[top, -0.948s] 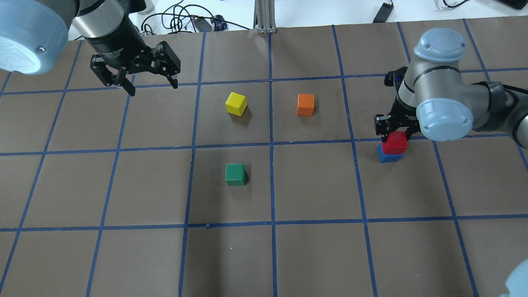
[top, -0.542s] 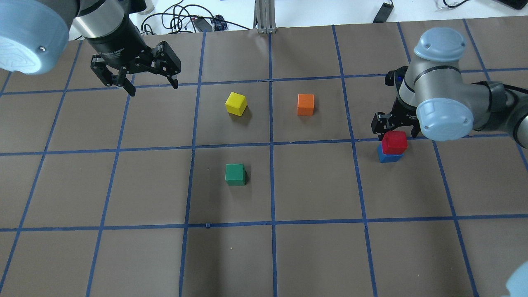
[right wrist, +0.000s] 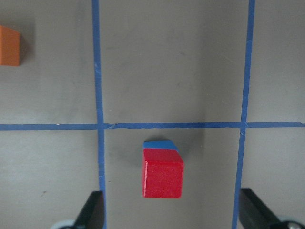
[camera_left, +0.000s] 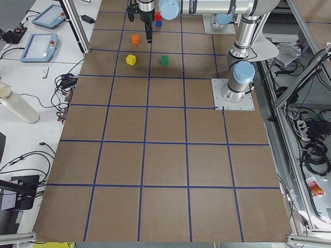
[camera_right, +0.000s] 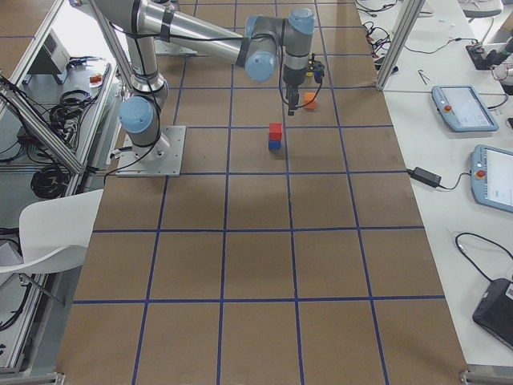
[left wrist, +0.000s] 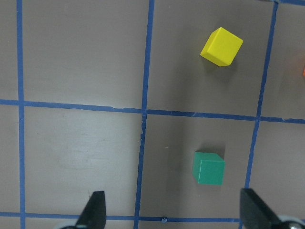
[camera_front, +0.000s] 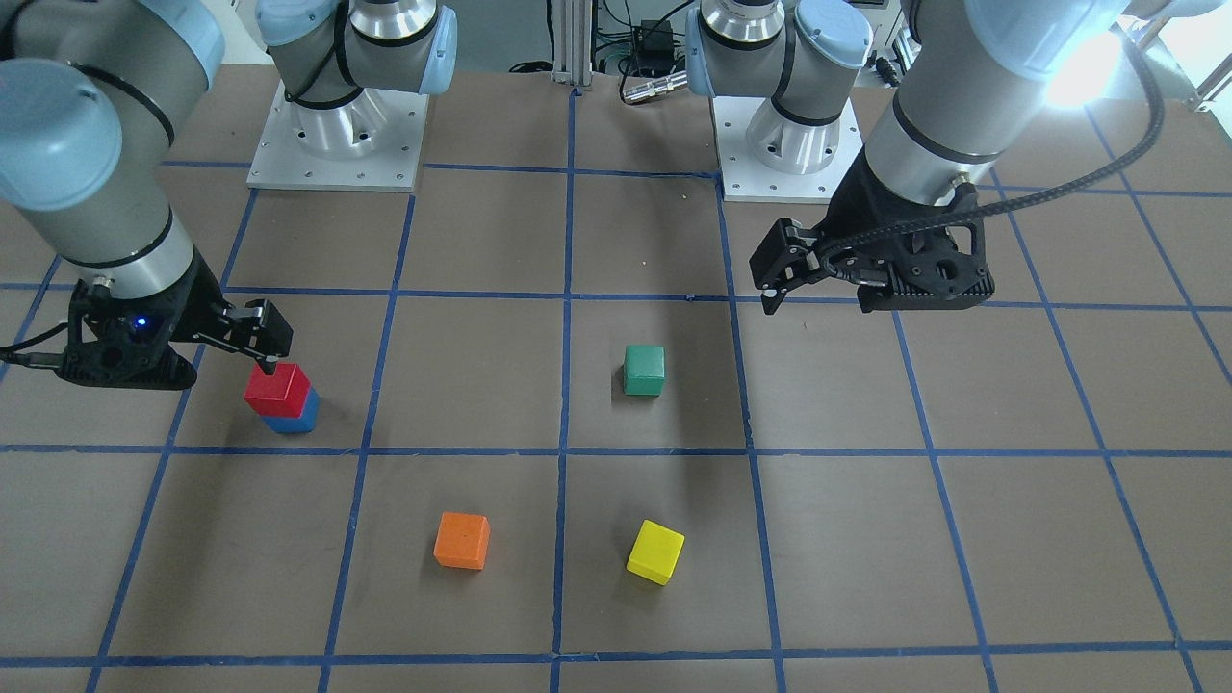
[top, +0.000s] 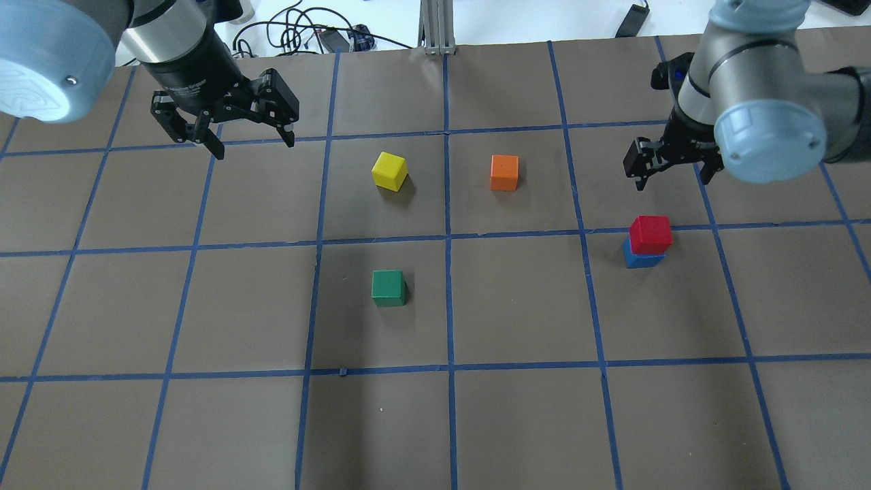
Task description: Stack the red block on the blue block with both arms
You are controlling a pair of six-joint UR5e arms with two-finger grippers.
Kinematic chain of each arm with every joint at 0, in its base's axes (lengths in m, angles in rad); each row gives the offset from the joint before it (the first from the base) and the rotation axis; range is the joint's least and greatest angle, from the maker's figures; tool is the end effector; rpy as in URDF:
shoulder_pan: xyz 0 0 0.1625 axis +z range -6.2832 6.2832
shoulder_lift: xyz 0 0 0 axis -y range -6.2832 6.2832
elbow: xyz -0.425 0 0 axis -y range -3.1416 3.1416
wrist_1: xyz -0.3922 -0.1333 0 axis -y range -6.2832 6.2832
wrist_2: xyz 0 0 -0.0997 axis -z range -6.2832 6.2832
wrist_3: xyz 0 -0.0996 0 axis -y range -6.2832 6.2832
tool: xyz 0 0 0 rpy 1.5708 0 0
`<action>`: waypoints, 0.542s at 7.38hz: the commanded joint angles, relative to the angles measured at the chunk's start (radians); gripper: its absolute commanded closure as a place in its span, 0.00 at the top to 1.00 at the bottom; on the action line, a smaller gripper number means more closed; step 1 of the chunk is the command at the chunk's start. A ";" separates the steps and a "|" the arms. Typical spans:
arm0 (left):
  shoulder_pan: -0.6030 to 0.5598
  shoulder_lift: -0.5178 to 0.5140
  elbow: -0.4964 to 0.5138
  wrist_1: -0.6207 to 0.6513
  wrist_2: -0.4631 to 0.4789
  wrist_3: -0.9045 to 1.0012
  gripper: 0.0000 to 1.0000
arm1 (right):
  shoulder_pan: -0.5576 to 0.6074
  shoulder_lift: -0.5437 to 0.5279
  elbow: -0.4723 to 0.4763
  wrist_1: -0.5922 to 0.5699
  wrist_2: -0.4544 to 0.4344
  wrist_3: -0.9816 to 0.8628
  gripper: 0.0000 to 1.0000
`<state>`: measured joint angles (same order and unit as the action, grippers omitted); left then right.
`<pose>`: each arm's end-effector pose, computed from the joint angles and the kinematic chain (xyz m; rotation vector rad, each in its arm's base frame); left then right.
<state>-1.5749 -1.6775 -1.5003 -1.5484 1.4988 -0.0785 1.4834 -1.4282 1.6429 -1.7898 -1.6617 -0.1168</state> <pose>-0.1427 -0.5349 0.4702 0.1149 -3.0680 -0.0257 0.0763 -0.5525 0.4009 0.0446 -3.0504 -0.0076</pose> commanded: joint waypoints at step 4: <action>-0.033 0.053 -0.020 0.014 0.040 0.003 1.00 | 0.138 -0.098 -0.097 0.178 0.028 0.166 1.00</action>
<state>-1.6068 -1.6332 -1.5174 -1.5357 1.5127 -0.0777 1.6235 -1.5220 1.5438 -1.6125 -1.6382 0.0478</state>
